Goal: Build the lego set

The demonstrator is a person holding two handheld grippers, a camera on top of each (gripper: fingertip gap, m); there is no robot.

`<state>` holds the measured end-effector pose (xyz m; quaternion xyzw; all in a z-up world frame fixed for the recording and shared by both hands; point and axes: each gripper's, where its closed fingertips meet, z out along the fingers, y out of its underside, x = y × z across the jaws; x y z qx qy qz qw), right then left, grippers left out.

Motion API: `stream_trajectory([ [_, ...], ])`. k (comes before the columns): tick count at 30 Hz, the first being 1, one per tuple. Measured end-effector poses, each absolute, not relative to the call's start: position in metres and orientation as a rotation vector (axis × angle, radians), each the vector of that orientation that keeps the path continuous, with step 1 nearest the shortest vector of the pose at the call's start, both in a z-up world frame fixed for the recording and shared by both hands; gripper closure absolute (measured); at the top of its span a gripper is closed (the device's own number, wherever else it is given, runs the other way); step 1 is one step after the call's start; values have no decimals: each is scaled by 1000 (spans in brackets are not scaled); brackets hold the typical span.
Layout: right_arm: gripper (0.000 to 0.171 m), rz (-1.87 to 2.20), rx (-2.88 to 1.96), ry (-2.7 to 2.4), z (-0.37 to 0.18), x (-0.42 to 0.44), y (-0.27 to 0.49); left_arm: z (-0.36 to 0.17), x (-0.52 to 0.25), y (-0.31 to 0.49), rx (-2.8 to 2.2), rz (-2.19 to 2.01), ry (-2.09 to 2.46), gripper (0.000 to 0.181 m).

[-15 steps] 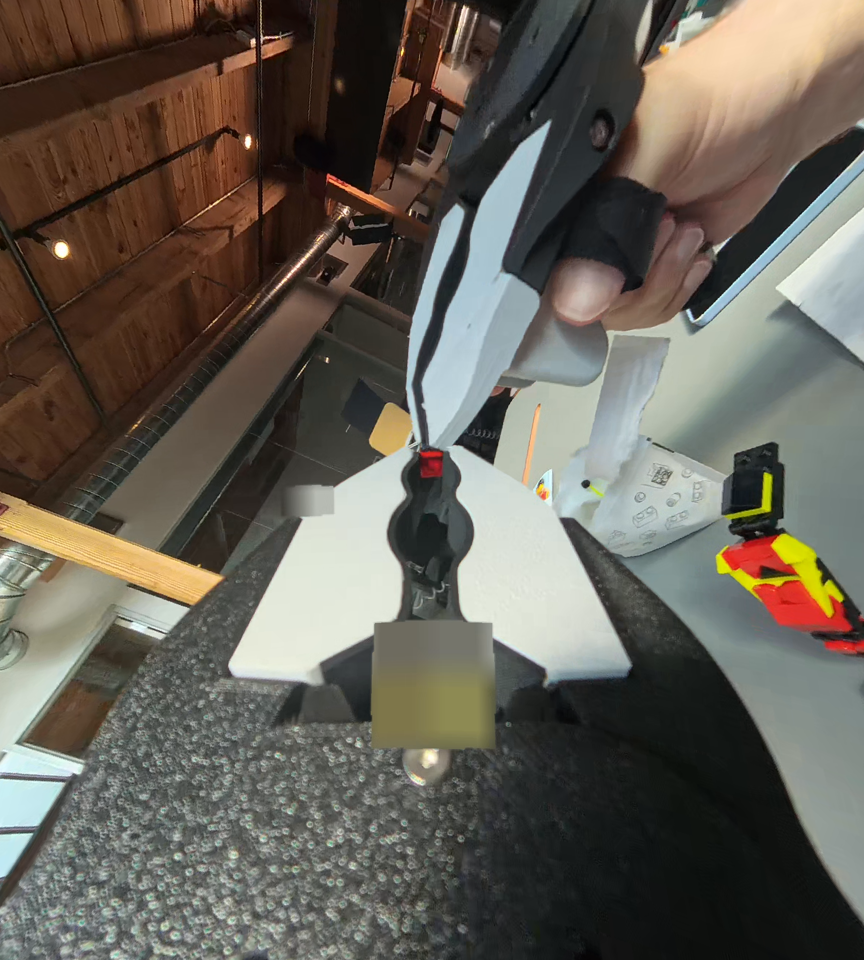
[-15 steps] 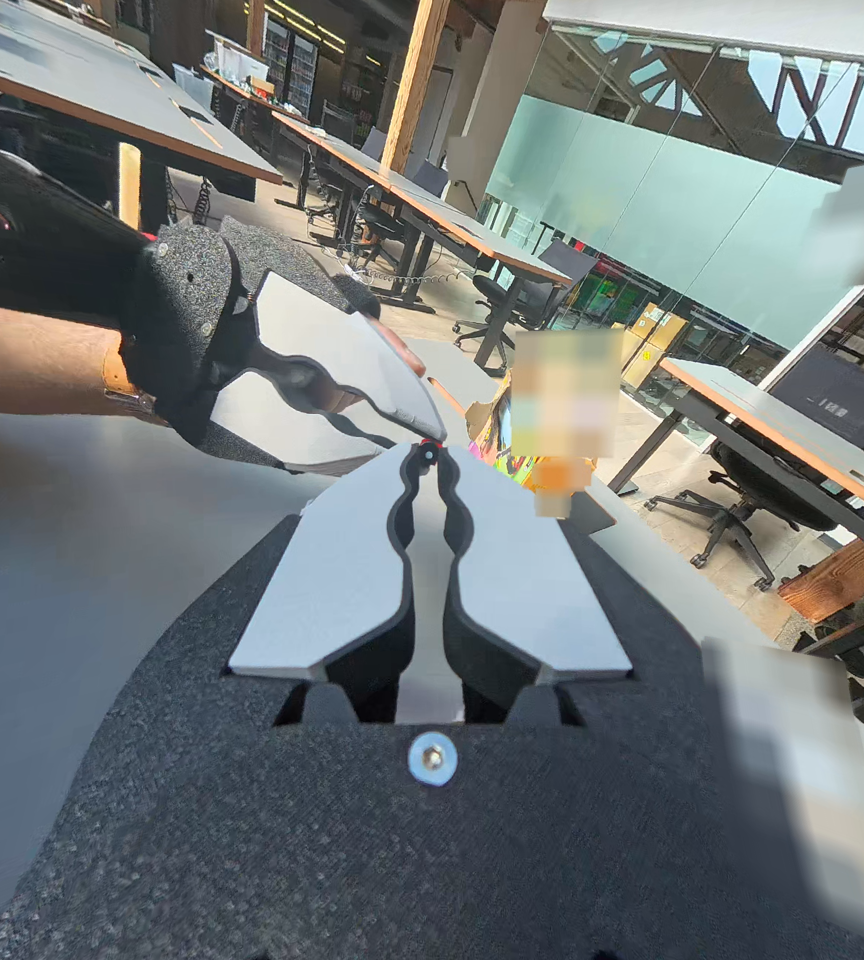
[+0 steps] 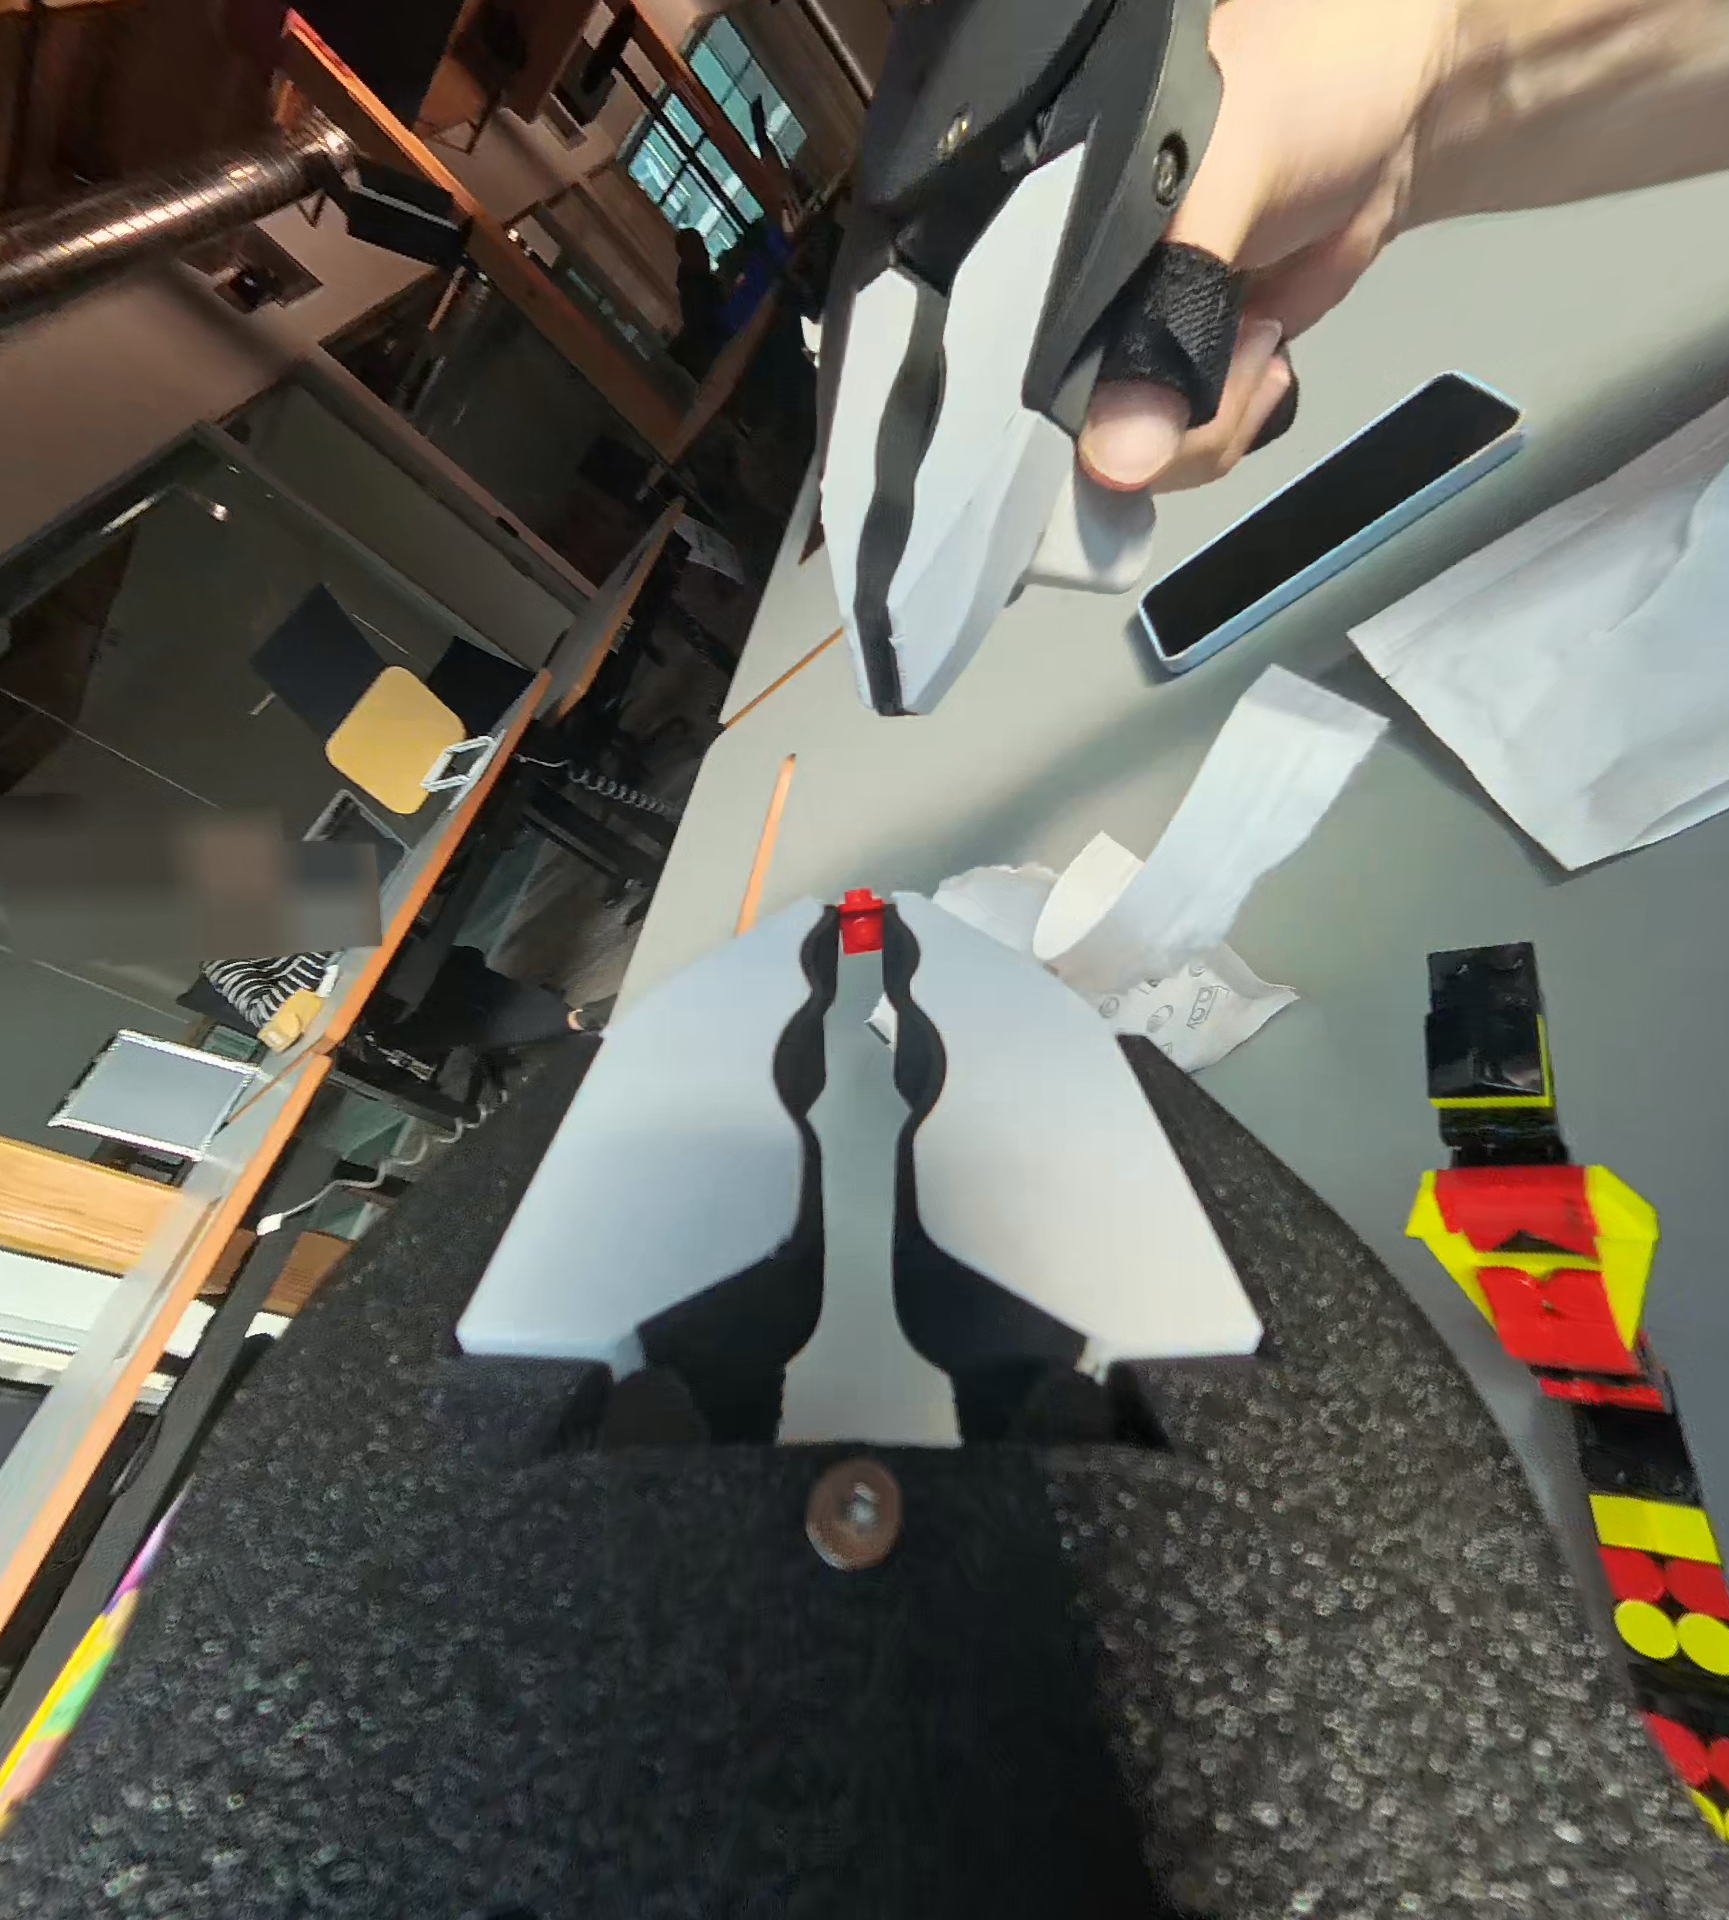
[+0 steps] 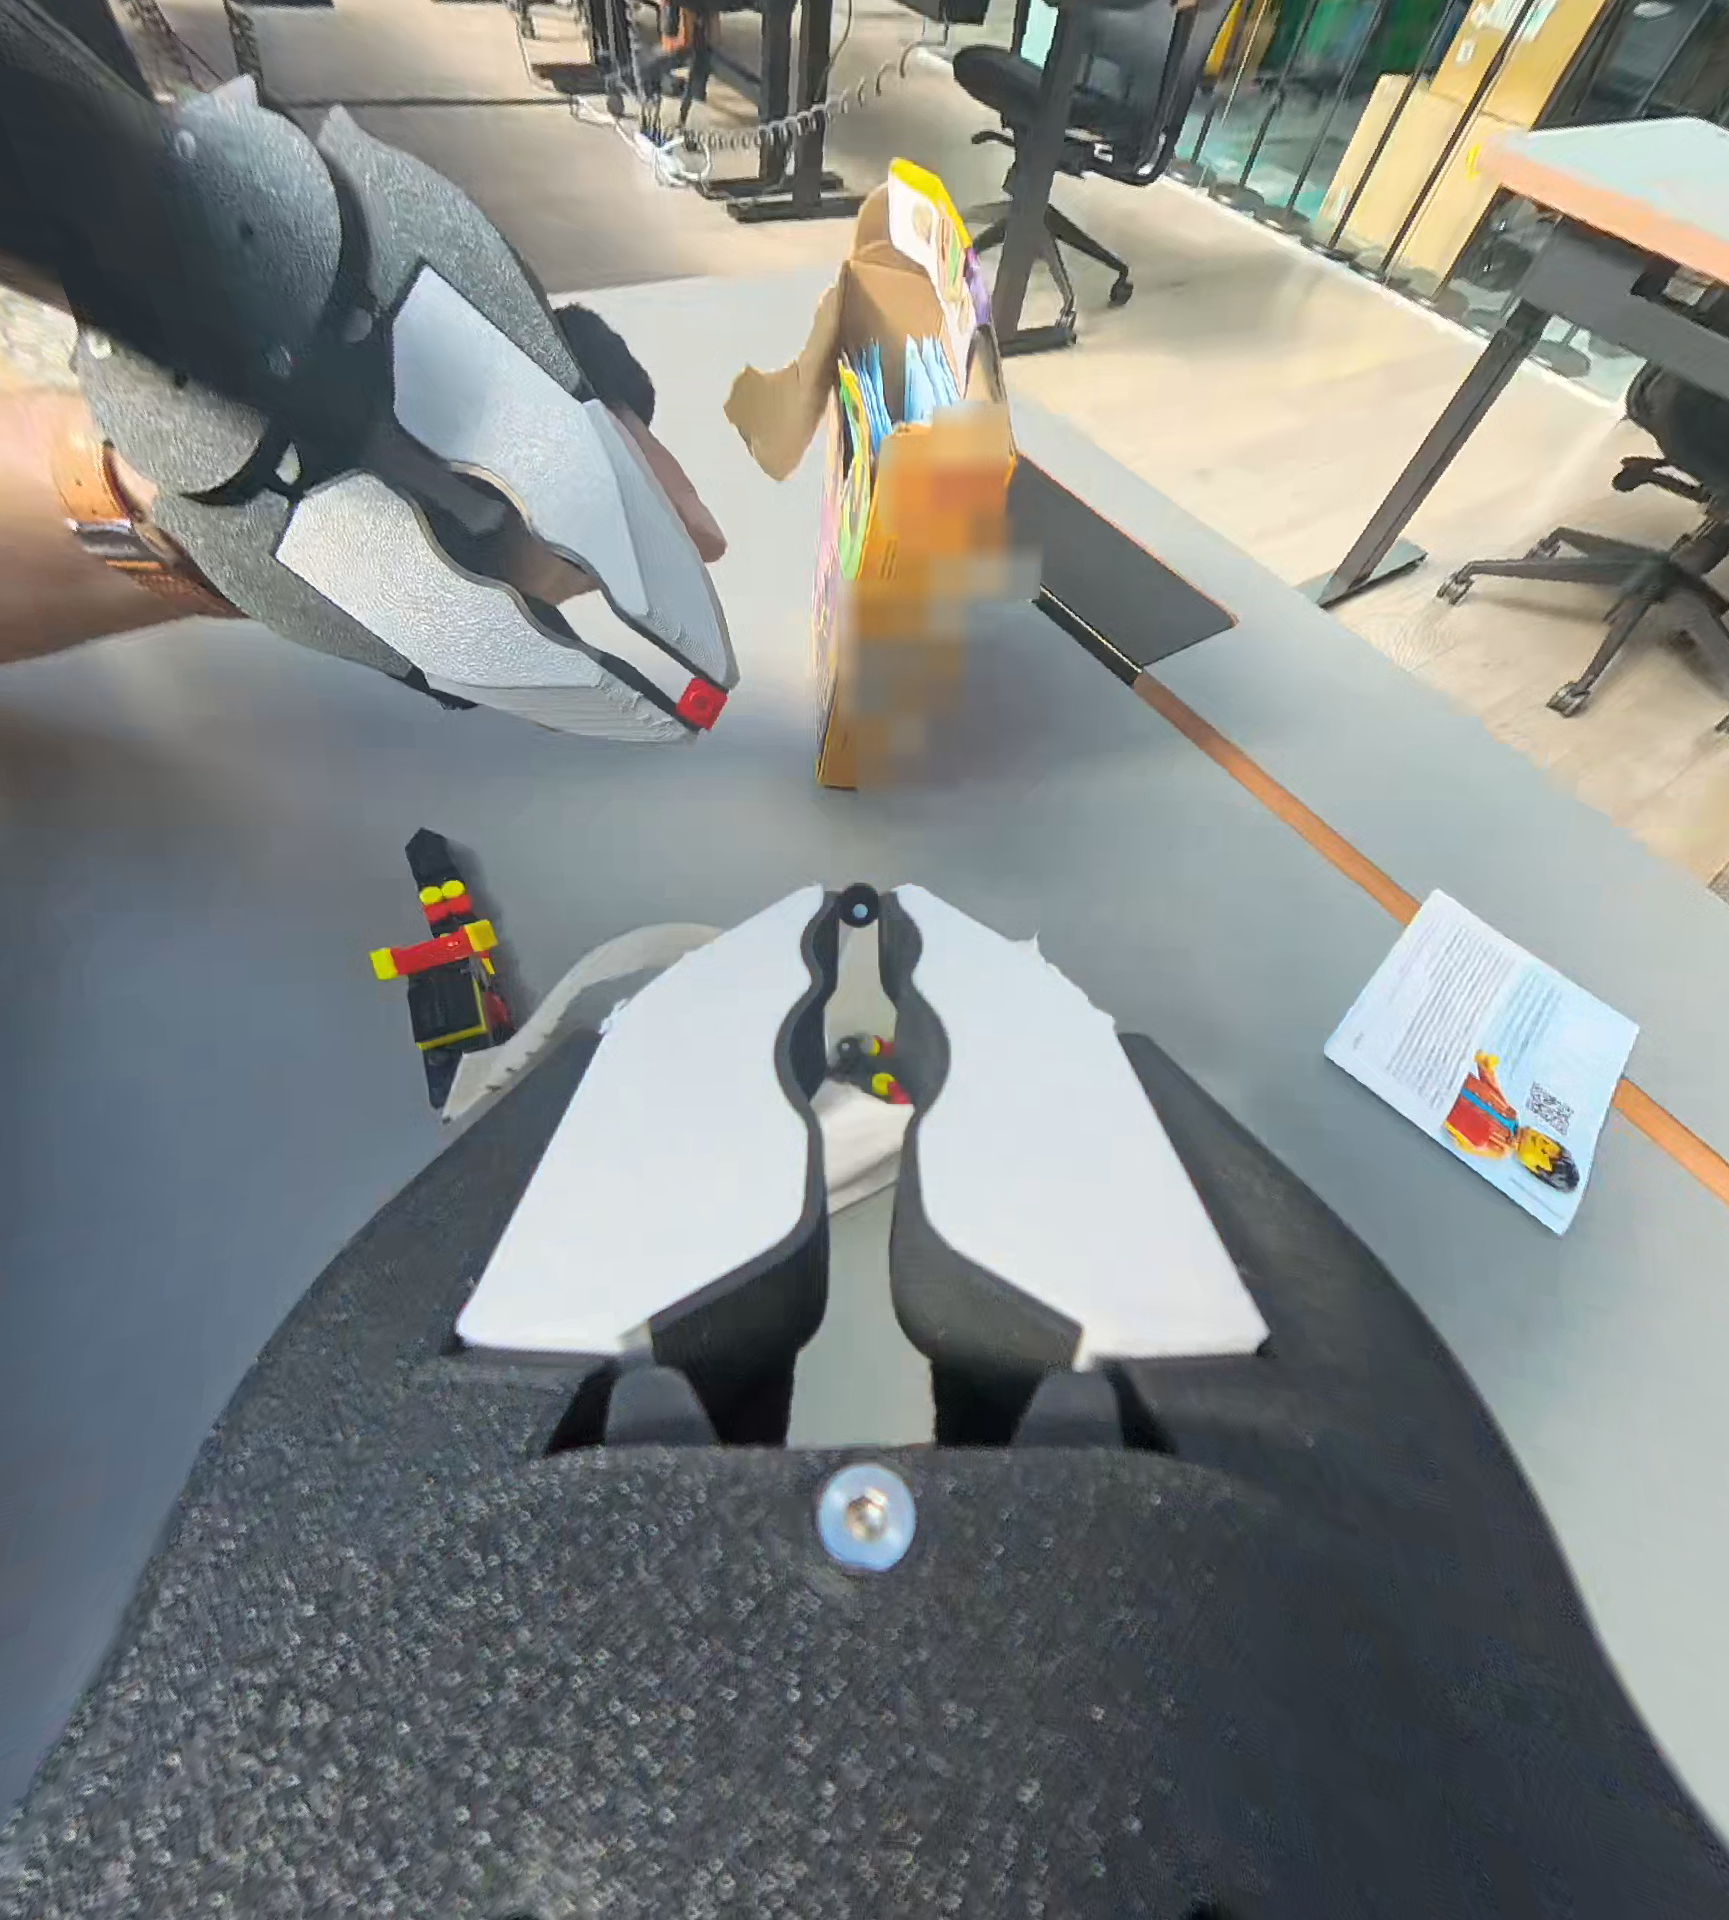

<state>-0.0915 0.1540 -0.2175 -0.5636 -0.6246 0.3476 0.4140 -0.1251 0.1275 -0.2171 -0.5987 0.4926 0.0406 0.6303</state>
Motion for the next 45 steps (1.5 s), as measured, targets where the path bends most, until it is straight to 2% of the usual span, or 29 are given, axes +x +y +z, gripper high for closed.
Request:
stream_trajectory([
  [7,164,716,-1532,-1829,-268,-100,176,-265,-112,177,-1629,-216,1394,173],
  [9,154,681,-1560,-1866,-281,-103,183,-280,-112,181,-1699,-255,1451,173],
  [12,152,706,-1545,-1881,-282,-105,185,-292,-112,184,-1718,-242,1505,169],
  [15,151,735,-1523,-1862,-277,-105,189,-293,-110,186,-1718,-245,1502,155],
  [19,151,772,-1491,-1836,-271,-105,188,-274,-110,186,-1648,-241,1431,153],
  [20,151,784,-1487,-1842,-272,-106,186,-266,-107,182,-1601,-278,1411,155],
  [22,151,752,-1462,-1849,-273,-107,186,-255,-100,170,-1519,-371,1404,170],
  [25,154,763,-1415,-1854,-266,-111,180,-267,-103,171,-1556,-353,1450,181],
  [33,149,726,-1415,-1838,-260,-108,182,-255,-112,175,-1565,-313,1372,180],
  [36,147,847,-1371,-1763,-233,-99,159,-245,-134,159,-1615,-203,1276,175],
  [39,146,959,-1284,-1775,-220,-74,102,-242,-140,95,-1601,-343,1231,163],
  [42,145,988,-1250,-1783,-236,-60,52,-263,-134,48,-1618,-490,1197,150],
  [45,143,864,-1293,-1733,-263,-68,48,-293,-123,40,-1677,-548,1185,129],
])
